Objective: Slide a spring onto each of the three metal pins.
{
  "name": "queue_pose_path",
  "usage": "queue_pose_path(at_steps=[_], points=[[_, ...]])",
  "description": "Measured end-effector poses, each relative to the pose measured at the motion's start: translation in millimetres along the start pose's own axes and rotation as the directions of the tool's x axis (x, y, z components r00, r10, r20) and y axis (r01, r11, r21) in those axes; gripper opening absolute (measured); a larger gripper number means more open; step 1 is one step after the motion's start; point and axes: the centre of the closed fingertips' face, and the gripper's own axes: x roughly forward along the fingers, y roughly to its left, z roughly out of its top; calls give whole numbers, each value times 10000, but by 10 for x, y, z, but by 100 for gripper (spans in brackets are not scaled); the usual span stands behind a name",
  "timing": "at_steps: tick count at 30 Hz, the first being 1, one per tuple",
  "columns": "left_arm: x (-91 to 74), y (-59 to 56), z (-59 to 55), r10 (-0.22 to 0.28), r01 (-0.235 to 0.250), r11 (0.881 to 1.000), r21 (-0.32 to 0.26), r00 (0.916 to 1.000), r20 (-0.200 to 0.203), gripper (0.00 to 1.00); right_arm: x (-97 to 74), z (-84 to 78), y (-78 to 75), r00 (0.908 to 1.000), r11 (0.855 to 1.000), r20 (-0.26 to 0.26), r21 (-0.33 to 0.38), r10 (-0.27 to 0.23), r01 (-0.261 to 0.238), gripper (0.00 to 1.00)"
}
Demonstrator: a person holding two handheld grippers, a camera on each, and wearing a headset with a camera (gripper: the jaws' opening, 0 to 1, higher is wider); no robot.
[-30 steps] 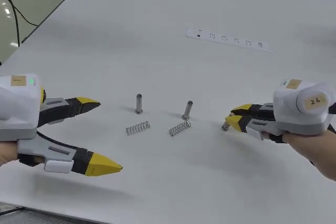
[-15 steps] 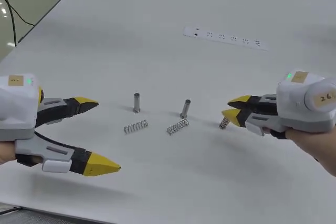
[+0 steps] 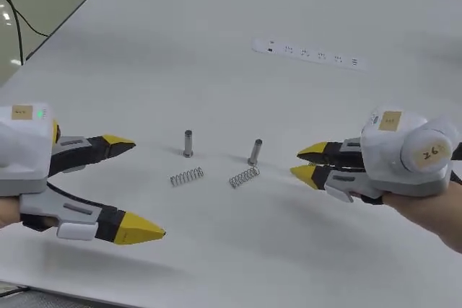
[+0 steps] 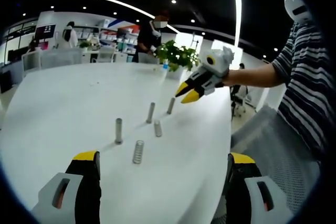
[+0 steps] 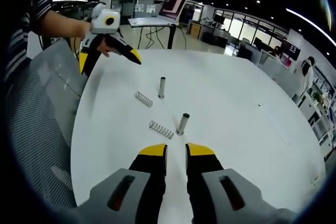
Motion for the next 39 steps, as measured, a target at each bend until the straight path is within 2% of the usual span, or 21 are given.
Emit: queue_pose_path(at_steps=[9,17,22,26,39], points=[[-16,6,-10,38,-38,10000,-11,10000,33,98,95,-11,131,9980,9970,-335,-529,544,-561,11],[-18,-3,-11,32,-32,10000,-6,10000,35,97,161,35,158,9955,9925,-486,-867,819,-859,11],[-19,-13,-14,16,-16,10000,7,10000,14,97,212,39,241,9900,9834,-610,-1221,1274,-1340,12],[-20,-21,-17,9,-9,10000,6,10000,10,97,272,45,278,9867,9749,-793,-1616,1421,-1534,13],[-31,-17,-46,30,-30,10000,28,9999,-110,96,498,63,330,9761,9565,-1253,-2112,1775,-2011,13]])
